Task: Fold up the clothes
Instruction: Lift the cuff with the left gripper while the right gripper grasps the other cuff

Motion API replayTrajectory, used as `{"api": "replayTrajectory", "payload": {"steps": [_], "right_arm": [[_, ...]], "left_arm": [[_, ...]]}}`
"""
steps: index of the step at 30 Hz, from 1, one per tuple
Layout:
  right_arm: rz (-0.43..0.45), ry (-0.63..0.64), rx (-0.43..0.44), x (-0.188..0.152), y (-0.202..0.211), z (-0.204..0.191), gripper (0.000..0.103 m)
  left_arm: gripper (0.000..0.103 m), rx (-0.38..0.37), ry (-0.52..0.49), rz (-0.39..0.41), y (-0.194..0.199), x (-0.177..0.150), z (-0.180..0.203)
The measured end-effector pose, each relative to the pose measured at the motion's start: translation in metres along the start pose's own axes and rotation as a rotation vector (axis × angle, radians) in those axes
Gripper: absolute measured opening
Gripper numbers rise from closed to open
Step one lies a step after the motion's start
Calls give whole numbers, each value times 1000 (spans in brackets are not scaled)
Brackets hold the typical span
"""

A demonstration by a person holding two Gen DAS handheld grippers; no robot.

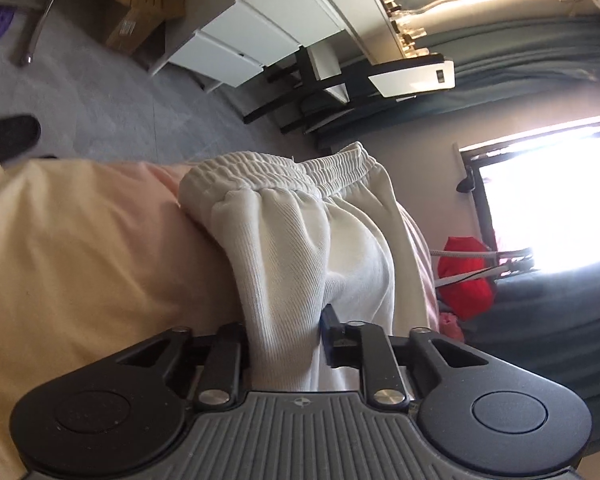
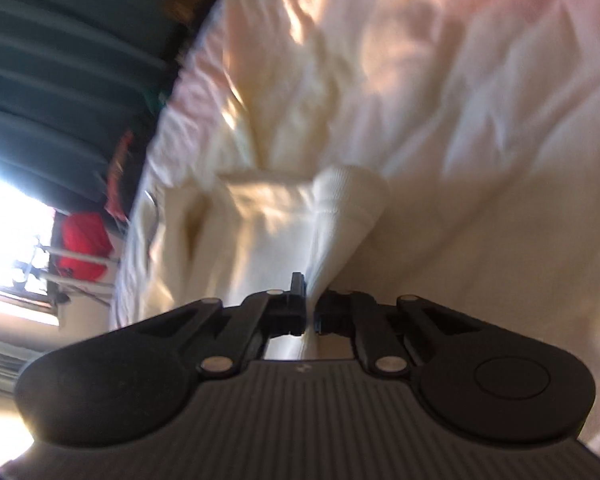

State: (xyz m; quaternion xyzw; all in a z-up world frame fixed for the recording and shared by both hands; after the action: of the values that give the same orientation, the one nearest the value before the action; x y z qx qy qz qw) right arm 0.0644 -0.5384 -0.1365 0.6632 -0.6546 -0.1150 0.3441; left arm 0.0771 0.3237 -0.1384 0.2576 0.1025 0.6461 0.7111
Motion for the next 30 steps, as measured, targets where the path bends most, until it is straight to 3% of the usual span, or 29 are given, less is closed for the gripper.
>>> {"api": "replayTrajectory", "payload": {"steps": [3,6,12,16,20,23,30], "right_arm": [[48,10,46,3,8,-8,6],[76,17,75,6,14,-11,6],[172,50,119,10,49,-28,6],[229,153,161,19,62,-72,5],[245,234,170,34,42,-136,5],[271,295,140,46,6,-198,5],[321,419,11,61,-135,-306,5]], "left_arm": [[20,-18,3,31,2,1,1],[7,-24,-95,85,12,3,12],[6,-112,-169,224,57,11,51],[5,-108,-203,242,48,21,91],[4,-84,-252,259,17,34,146],[2,-54,-316,275,-28,42,195],[2,90,-509,308,-191,43,282]]}}
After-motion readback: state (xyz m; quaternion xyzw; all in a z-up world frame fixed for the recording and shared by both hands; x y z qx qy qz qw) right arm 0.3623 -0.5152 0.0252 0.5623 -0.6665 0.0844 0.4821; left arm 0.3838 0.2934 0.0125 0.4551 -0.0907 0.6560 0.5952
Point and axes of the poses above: each gripper's, at about its wrist camera, not at the fingertips, and y roughly against the way its jaws point, z to its right, x to its top, the point moved 5 cm from there along -y, roughly the way its jaws point, and after that the axes turned 2 degrees about y, right-handed, at the moved point
